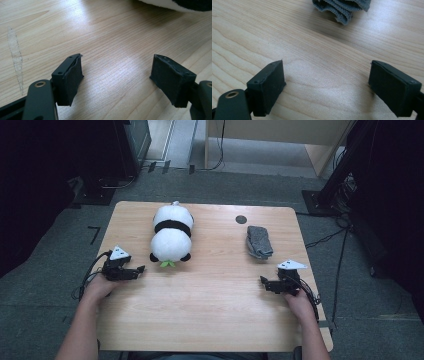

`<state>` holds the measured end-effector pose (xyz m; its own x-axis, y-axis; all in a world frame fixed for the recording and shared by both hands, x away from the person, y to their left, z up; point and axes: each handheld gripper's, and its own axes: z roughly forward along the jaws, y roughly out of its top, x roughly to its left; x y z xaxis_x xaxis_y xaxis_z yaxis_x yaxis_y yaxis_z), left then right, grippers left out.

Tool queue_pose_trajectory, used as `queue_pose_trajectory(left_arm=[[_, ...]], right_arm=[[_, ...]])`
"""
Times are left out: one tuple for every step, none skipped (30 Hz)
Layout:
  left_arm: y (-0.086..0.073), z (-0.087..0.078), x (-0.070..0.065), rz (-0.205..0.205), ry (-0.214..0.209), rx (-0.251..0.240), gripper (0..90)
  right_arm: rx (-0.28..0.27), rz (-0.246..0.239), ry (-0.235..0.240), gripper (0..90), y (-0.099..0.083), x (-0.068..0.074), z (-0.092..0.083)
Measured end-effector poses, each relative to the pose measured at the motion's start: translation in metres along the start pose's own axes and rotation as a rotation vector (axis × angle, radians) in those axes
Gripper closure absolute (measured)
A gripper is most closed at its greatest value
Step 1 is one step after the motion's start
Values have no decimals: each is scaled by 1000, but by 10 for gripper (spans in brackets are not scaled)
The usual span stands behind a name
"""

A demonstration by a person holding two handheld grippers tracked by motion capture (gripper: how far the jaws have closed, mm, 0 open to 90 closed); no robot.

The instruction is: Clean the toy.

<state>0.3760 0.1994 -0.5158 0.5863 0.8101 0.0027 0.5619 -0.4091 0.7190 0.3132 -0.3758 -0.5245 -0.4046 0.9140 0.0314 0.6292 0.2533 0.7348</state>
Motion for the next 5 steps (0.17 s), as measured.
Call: queue_pose_trajectory(left_arm=[[0,0,0,-1,1,-1,247],[0,0,0,-5,-1,-1,245],[0,0,0,-8,-4,1,242],[0,0,1,-10,-5,1,234],[0,0,1,-10,-5,1,229]], right_arm=[[0,1,-2,131,0,0,0],[0,3,-3,128,0,0,0],[1,6,-6,125,0,0,0],[1,8,-8,122,0,0,0],[2,8,-10,120,0,0,0]])
